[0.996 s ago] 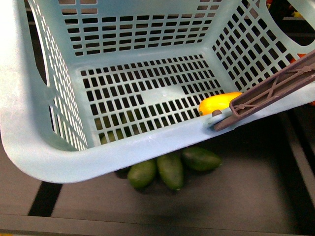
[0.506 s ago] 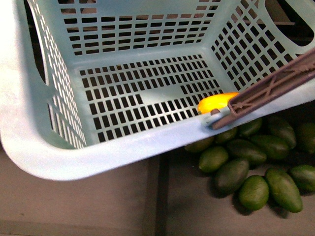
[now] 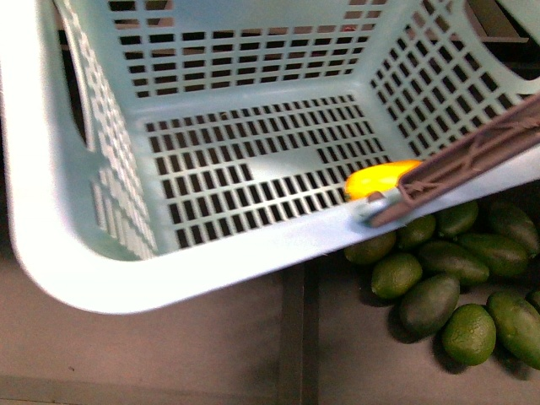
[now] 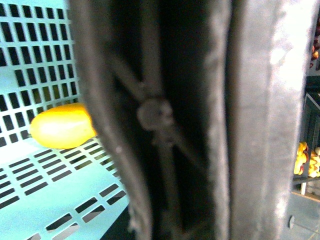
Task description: Pick mango and avocado into basket
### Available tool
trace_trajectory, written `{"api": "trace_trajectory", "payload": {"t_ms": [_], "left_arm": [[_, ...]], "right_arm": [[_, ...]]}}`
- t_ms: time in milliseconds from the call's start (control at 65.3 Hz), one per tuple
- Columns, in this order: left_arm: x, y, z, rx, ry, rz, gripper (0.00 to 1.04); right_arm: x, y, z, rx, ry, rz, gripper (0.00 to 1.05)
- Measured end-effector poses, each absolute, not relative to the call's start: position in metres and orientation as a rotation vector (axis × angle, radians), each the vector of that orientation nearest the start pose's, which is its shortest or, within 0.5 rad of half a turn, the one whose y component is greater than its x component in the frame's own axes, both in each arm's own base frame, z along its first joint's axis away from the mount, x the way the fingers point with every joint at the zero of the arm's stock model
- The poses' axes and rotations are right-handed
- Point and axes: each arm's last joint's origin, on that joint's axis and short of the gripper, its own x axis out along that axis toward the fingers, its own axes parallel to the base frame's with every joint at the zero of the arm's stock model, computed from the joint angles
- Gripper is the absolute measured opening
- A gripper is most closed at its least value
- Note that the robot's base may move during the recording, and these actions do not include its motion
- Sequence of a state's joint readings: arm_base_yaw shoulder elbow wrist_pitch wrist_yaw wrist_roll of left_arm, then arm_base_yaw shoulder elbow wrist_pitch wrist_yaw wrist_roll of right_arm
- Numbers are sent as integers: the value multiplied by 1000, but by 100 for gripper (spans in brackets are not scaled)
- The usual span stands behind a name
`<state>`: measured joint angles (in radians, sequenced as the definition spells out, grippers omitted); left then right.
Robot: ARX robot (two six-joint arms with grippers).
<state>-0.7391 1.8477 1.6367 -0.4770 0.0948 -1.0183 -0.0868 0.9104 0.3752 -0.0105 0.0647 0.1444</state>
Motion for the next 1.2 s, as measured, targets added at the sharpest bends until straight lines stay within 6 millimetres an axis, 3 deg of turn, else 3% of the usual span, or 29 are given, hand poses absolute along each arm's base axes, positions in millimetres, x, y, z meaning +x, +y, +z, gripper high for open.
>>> {"api": "trace_trajectory", "payload": {"t_ms": [46,138,352,490,582,720,1011,1195], "left_arm": [[307,-285,304,-701,1002,-386,14],[307,-285,304,-703,1003,-385,14],[309,-283,303,-698,982,-359,14],[310,-281,303,-696,979,-355,14],[310,-282,303,-699,985,-363,14],[309,-283,303,-700,993,-373,14],[309,-282,303,-697,983,-360,14],[309,-282,303,-698,986,-365,14]], "right_arm": [[182,-30,184,167,621,-179,96],[188,-56,184,154,630,-133,96],[195,-132,173,-86,651,-57,96],[185,-181,139,-231,823,5,96],[177,-205,107,-454,969,47,96],[176,-212,73,-578,1090,211,96],[221,-204,17,-744,1136,366,96],[249,-195,-1,-722,1126,397,96]]}}
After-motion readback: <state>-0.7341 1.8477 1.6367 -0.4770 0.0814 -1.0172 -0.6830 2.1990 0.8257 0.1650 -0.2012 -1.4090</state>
